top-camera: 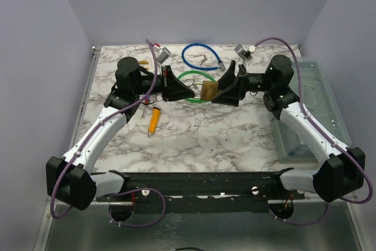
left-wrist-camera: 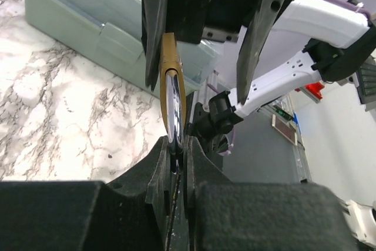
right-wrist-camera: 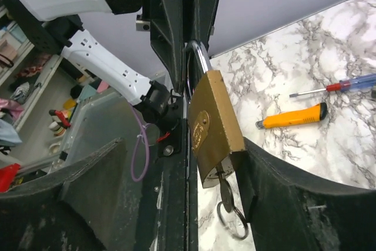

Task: Lock with the key
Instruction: Lock the lock.

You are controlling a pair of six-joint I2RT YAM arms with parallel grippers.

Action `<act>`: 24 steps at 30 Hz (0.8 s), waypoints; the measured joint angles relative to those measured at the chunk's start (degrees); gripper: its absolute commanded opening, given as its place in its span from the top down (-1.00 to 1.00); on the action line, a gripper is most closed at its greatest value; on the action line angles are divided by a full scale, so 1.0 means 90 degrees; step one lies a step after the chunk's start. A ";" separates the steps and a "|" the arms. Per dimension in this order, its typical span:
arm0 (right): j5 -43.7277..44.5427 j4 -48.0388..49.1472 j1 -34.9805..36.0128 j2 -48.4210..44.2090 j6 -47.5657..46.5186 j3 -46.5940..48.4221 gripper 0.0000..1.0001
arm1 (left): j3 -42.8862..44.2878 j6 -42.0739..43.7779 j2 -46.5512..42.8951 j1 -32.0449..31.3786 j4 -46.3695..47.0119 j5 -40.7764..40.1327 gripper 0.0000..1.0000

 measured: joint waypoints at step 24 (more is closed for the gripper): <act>-0.0877 -0.3351 -0.0522 0.0000 -0.3016 0.0784 0.14 | 0.0063 0.0928 -0.0265 0.0068 -0.1399 0.0845 1.00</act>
